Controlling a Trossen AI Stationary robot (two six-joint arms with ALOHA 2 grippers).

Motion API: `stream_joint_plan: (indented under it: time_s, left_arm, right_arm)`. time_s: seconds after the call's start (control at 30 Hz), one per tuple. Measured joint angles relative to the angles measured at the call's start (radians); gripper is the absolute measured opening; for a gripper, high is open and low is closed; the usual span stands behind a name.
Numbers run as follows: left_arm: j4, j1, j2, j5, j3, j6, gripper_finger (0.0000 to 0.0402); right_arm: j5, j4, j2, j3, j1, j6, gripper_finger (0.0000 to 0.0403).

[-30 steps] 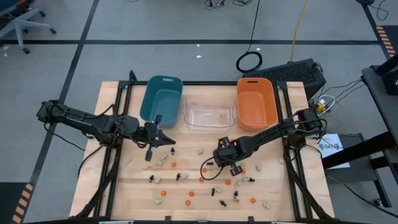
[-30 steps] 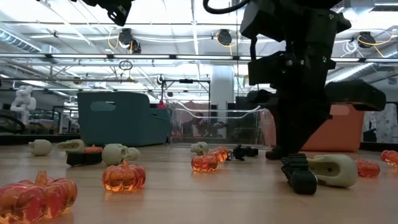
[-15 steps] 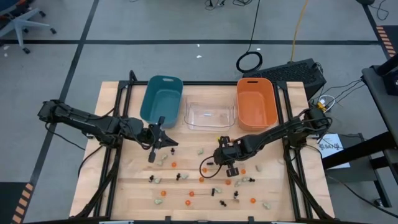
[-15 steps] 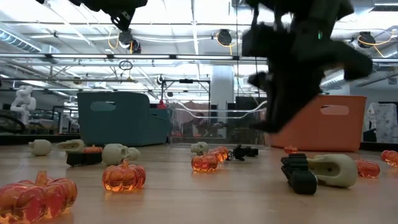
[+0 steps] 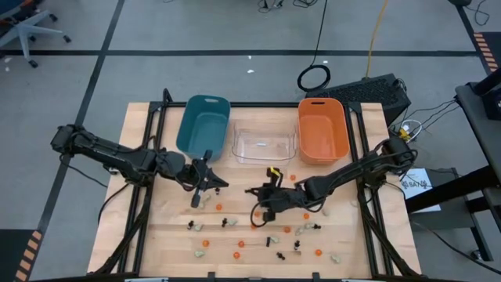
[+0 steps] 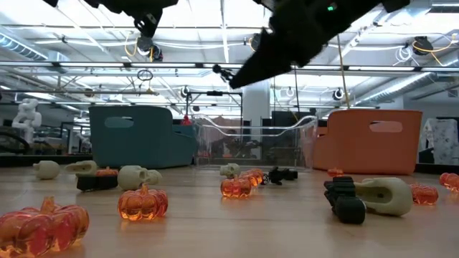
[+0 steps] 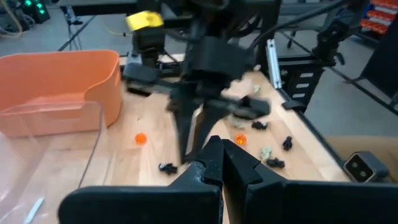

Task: Sort Halloween decoration
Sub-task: Put the black skeleton toy into the orange bin

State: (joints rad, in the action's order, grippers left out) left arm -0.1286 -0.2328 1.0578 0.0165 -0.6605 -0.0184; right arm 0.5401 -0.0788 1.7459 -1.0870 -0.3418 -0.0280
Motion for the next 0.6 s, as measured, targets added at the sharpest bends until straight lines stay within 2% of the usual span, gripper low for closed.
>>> stream_joint_plan:
  time_s: [0.07,0.4,0.6]
  left_arm:
    - [0.001,-0.008,0.001,0.000,0.000,0.013,0.0000]
    - [0.011,-0.042,0.001,0.023,0.000,0.029,0.0000]
    - [0.010,-0.052,0.001,0.067,0.000,0.029,0.0000]
  right_arm:
    - [0.024,-0.094,0.019,0.019,0.006,0.021,0.0000]
    - [0.007,-0.468,0.030,0.164,0.039,0.096,0.0000]
    - [-0.060,-0.546,0.030,0.171,0.060,0.131,0.0000]
